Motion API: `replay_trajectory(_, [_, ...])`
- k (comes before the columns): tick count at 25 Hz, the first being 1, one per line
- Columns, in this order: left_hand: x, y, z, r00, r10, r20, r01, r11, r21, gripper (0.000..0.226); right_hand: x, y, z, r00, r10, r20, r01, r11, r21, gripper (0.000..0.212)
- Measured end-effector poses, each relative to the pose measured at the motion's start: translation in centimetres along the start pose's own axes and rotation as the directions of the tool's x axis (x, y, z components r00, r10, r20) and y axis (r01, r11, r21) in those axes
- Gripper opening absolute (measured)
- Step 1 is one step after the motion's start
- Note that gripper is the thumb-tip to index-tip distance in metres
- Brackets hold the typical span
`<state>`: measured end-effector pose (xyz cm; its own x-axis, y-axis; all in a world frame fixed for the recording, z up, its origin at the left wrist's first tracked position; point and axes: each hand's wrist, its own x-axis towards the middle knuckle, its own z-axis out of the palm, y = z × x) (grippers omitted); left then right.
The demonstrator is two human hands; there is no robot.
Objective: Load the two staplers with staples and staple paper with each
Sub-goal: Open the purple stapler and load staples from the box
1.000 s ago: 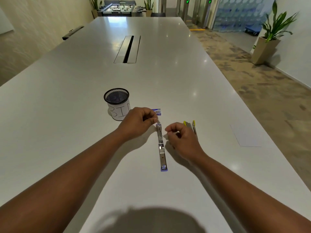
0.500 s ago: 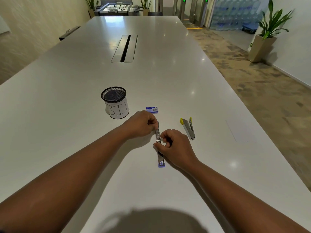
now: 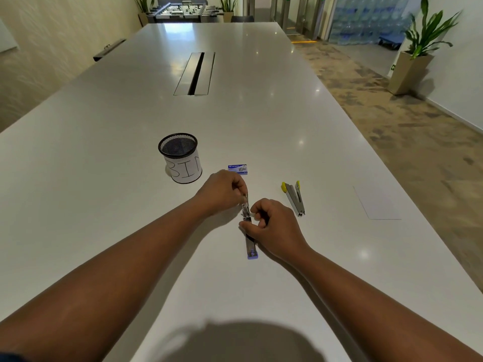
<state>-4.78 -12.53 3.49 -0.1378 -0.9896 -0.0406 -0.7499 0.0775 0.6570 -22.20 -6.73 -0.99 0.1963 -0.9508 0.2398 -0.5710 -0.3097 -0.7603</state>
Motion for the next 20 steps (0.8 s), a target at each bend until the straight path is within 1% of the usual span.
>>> replay_trajectory(2, [0.0, -0.2, 0.5, 0.986, -0.168, -0.016, 0.163, 0.970, -0.180, 0.025, 0.1, 0.0, 0.0, 1.000, 0.009, 0.002, -0.009, 1.000, 0.001, 0.027])
replay_trajectory(3, [0.0, -0.4, 0.8, 0.975, -0.224, -0.012, 0.215, 0.948, -0.237, 0.027, 0.1, 0.0, 0.0, 1.000, 0.010, 0.003, -0.010, 1.000, -0.006, 0.027])
replay_trajectory(4, [0.1, -0.6, 1.1, 0.969, -0.247, -0.019, 0.233, 0.935, -0.266, 0.024, 0.2, 0.0, 0.0, 1.000, 0.009, 0.006, -0.009, 1.000, -0.010, 0.027])
replay_trajectory(8, [0.3, -1.1, 1.4, 0.966, -0.246, -0.078, 0.213, 0.931, -0.297, 0.007, 0.3, 0.0, 0.0, 1.000, 0.015, 0.024, -0.015, 1.000, 0.007, 0.027])
replay_trajectory(12, [0.9, -0.7, 1.6, 0.936, -0.343, -0.083, 0.292, 0.884, -0.365, 0.010, 0.3, 0.1, 0.1, 1.000, 0.023, 0.019, -0.023, 1.000, -0.003, 0.027])
replay_trajectory(14, [1.1, -0.6, 1.8, 0.927, -0.373, -0.046, 0.315, 0.837, -0.447, 0.009, 0.0, 0.1, 0.2, 1.000, 0.016, 0.012, -0.016, 1.000, 0.002, 0.037])
replay_trajectory(15, [1.2, -0.7, 1.8, 0.925, -0.380, -0.026, 0.320, 0.812, -0.488, 0.008, -0.3, 0.0, 0.2, 1.000, -0.015, 0.005, 0.015, 1.000, -0.006, 0.043])
replay_trajectory(16, [1.2, -0.8, 1.8, 0.923, -0.385, -0.009, 0.325, 0.790, -0.520, 0.007, -0.6, -0.1, 0.3, 0.998, -0.065, -0.002, 0.065, 0.997, -0.030, 0.044])
replay_trajectory(18, [1.3, -1.0, 1.7, 0.919, -0.395, 0.013, 0.335, 0.762, -0.554, 0.008, -1.0, -0.2, 0.6, 0.987, -0.163, 0.000, 0.162, 0.979, -0.125, 0.039])
replay_trajectory(20, [1.3, -1.2, 1.8, 0.916, -0.399, 0.032, 0.342, 0.738, -0.582, 0.008, -0.9, -0.4, 0.9, 0.984, -0.173, 0.044, 0.179, 0.960, -0.216, 0.038])
